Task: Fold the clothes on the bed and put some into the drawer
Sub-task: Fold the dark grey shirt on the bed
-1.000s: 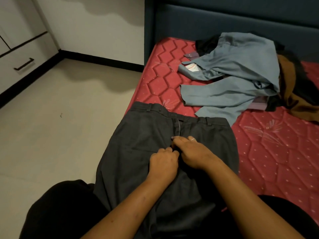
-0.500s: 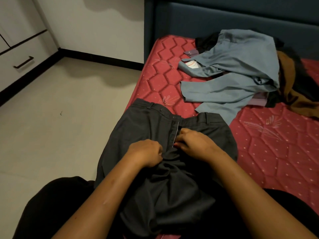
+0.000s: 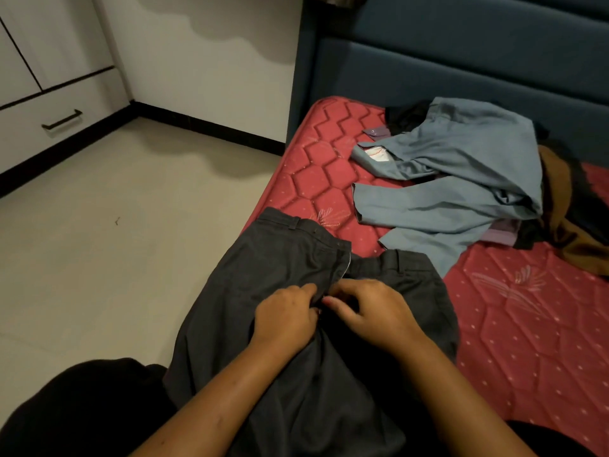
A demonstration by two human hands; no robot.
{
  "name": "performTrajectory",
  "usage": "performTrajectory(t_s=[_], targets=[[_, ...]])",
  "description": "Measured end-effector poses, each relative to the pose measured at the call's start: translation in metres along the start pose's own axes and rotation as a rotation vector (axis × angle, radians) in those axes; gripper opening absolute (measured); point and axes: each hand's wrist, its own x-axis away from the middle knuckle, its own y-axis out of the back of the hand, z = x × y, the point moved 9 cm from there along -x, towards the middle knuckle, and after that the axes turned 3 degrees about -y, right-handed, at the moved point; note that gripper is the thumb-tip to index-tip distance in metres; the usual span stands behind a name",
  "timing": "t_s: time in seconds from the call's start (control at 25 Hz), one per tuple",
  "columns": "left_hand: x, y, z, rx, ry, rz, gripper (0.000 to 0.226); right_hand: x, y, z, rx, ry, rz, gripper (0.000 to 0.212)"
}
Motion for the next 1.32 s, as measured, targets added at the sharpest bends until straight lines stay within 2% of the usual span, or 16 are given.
performTrajectory(t_s=[0.08, 0.24, 0.4, 0.52, 0.64, 0.84, 1.08, 1.24, 1.32], targets=[[-0.003, 0.01, -0.001, 0.058, -0.025, -0.072, 0.023, -0.003, 0.003, -0.014, -0.045, -0.108, -0.016, 0.026], [-0.003, 0.019, -0.006, 0.062, -0.077, -0.107, 0.027, -0.004, 0.008, -0.007, -0.001, -0.077, -0.079, 0.017], [-0.002, 0.021, -0.003, 0.111, -0.05, -0.104, 0.027, -0.003, 0.003, -0.011, 0.019, -0.127, 0.04, 0.025], [-0.003, 0.021, -0.004, 0.147, -0.047, -0.099, 0.026, -0.002, 0.004, -0.009, 0.052, -0.141, 0.048, 0.029], [-0.004, 0.02, -0.005, 0.195, -0.03, -0.075, 0.031, -0.003, 0.006, -0.006, 0.072, -0.136, 0.017, 0.021], [-0.001, 0.023, -0.007, 0.163, -0.035, -0.069, 0.035, -0.003, -0.007, -0.009, 0.047, -0.152, 0.134, 0.012], [0.0, 0.017, -0.007, 0.003, -0.052, 0.106, 0.037, -0.002, -0.026, 0.01, 0.209, 0.032, 0.17, 0.022], [0.005, 0.007, -0.01, -0.167, -0.095, 0.157, 0.031, -0.001, -0.031, 0.015, 0.278, 0.045, 0.115, 0.021], [0.006, 0.004, -0.017, -0.243, -0.131, 0.159, 0.031, -0.003, -0.033, 0.014, 0.317, 0.048, 0.14, 0.02]])
